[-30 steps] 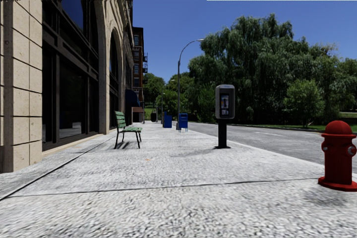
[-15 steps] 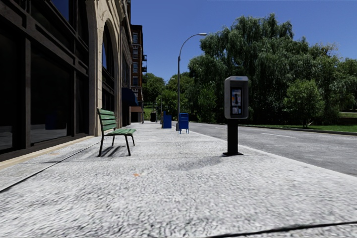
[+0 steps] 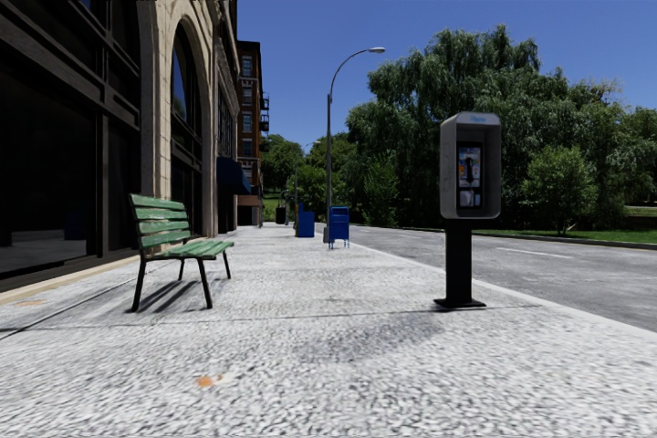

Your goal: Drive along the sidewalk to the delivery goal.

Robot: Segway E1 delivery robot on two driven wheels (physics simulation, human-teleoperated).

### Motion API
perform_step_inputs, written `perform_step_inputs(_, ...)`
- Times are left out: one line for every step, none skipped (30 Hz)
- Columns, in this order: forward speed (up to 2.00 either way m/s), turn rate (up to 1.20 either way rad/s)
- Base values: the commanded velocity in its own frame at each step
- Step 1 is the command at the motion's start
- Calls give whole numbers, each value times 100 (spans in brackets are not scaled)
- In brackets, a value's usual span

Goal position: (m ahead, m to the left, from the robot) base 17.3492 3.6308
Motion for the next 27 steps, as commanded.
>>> perform_step_inputs(200,0)
perform_step_inputs(200,0)
perform_step_inputs(200,0)
perform_step_inputs(200,0)
perform_step_inputs(200,0)
perform_step_inputs(200,0)
perform_step_inputs(200,1)
perform_step_inputs(200,5)
perform_step_inputs(200,7)
perform_step_inputs(200,10)
perform_step_inputs(200,13)
perform_step_inputs(200,15)
perform_step_inputs(200,20)
perform_step_inputs(200,20)
perform_step_inputs(200,22)
perform_step_inputs(200,22)
perform_step_inputs(200,22)
perform_step_inputs(200,22)
perform_step_inputs(200,22)
perform_step_inputs(200,22)
perform_step_inputs(200,22)
perform_step_inputs(200,22)
perform_step_inputs(200,22)
perform_step_inputs(200,22)
perform_step_inputs(200,22)
perform_step_inputs(200,22)
perform_step_inputs(200,22)
